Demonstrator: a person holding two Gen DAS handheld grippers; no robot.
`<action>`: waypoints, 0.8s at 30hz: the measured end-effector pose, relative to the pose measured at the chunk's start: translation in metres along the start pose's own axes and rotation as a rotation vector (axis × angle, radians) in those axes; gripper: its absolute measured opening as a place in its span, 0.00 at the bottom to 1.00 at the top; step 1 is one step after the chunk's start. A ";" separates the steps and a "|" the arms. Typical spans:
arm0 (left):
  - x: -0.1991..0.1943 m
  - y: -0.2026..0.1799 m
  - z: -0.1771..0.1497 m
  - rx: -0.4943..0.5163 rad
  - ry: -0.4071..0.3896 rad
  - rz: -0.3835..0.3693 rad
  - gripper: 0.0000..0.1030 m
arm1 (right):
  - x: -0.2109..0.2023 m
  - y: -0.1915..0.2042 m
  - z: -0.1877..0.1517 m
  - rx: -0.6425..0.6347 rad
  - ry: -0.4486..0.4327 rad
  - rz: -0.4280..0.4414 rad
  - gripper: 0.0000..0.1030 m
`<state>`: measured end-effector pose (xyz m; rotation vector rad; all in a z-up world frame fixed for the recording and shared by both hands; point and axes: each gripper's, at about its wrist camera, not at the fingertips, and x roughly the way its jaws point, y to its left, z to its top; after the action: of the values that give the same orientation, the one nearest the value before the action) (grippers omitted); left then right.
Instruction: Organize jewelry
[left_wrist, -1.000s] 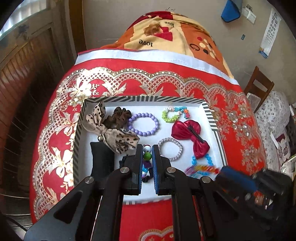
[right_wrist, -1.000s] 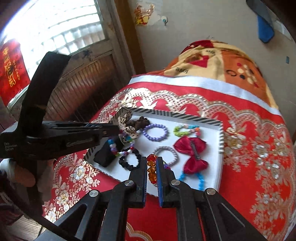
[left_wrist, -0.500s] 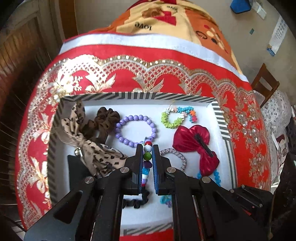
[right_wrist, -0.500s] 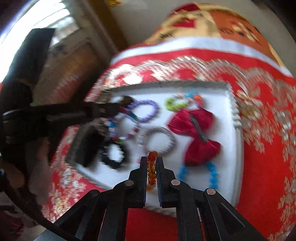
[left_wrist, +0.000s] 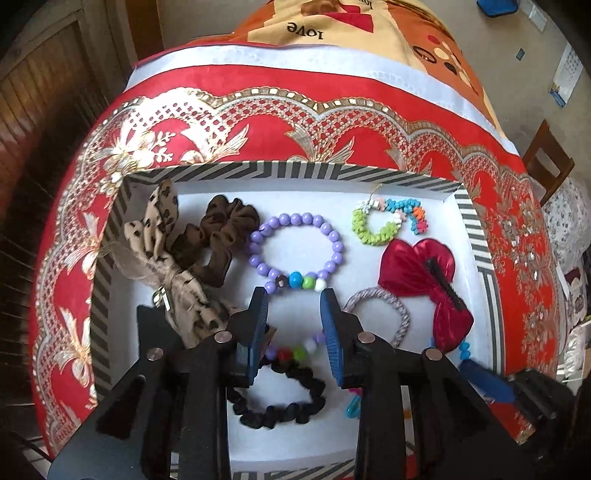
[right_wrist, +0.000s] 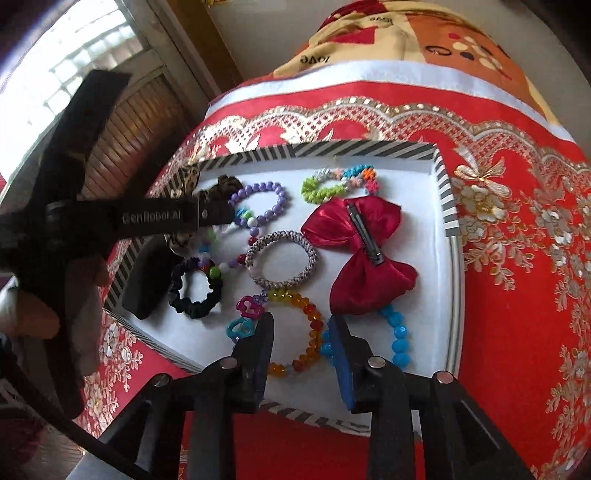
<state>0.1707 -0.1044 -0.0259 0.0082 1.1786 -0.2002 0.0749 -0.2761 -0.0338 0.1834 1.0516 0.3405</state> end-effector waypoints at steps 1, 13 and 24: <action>-0.003 0.001 -0.003 -0.003 -0.001 0.001 0.27 | -0.003 0.000 0.000 0.004 -0.009 -0.005 0.28; -0.058 0.004 -0.044 -0.002 -0.086 0.061 0.27 | -0.047 0.009 0.000 0.041 -0.136 -0.136 0.36; -0.099 0.008 -0.083 0.008 -0.138 0.121 0.28 | -0.063 0.042 -0.006 0.035 -0.194 -0.156 0.41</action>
<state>0.0592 -0.0718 0.0323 0.0713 1.0360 -0.0968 0.0334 -0.2595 0.0282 0.1610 0.8739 0.1593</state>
